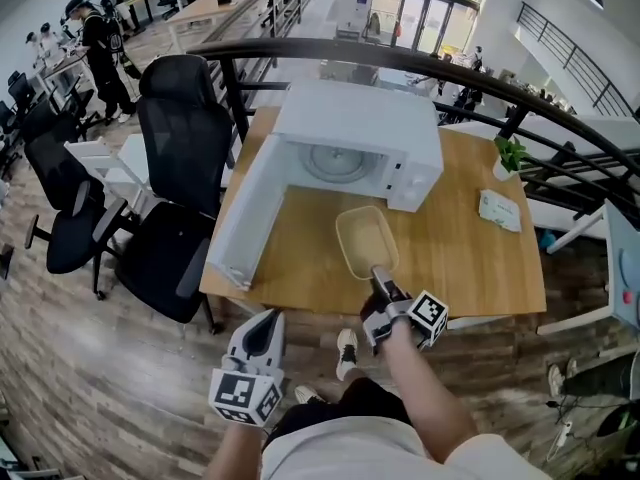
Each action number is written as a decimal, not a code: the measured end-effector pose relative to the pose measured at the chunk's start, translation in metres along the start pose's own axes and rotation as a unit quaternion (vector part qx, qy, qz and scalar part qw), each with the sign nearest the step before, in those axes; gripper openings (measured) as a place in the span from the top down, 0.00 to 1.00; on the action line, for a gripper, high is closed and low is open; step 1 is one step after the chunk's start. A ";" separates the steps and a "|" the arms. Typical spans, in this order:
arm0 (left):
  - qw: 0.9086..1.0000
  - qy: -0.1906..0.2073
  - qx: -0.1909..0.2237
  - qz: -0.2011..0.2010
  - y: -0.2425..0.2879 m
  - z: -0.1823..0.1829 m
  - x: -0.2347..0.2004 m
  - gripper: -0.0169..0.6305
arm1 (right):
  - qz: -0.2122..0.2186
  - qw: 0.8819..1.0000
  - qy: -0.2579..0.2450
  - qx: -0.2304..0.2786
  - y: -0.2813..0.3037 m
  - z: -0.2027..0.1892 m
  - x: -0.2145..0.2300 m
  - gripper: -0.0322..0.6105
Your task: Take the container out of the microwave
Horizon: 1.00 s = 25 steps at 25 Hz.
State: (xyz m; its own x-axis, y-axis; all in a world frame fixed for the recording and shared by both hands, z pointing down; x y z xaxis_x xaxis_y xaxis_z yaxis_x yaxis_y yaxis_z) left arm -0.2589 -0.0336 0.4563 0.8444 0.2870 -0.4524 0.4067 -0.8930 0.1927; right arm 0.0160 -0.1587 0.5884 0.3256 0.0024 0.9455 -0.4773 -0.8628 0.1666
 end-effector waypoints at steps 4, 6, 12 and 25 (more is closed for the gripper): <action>1.000 -0.003 -0.014 -0.014 0.002 -0.008 0.017 0.92 | -0.018 1.000 0.004 0.009 -0.031 0.010 0.012 0.62; 1.000 -0.002 -0.022 -0.021 0.007 -0.012 0.026 0.92 | -0.025 1.000 0.008 0.017 -0.043 0.020 0.020 0.62; 0.999 0.000 -0.036 -0.023 0.031 -0.029 0.066 0.92 | -0.047 0.998 0.017 0.033 -0.076 0.064 0.054 0.62; 0.998 -0.007 -0.062 -0.005 0.071 -0.077 0.132 0.92 | -0.114 0.992 0.028 0.040 -0.108 0.137 0.147 0.62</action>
State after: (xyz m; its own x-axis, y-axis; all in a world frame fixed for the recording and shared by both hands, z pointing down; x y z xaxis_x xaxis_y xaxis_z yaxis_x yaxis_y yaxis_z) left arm -0.0920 -0.0327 0.4777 0.8359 0.2901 -0.4659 0.4558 -0.8399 0.2948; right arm 0.2268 -0.1346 0.6710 0.3715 0.2286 0.8998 -0.3296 -0.8736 0.3580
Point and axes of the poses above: the fingertips, and each gripper's own axes: y forward along the fingers, x to its right, z out of its top, the point moved 8 cm from there along -y, backward along the fingers, and after that the axes turned 14 degrees about -y, right-handed, at the moved point
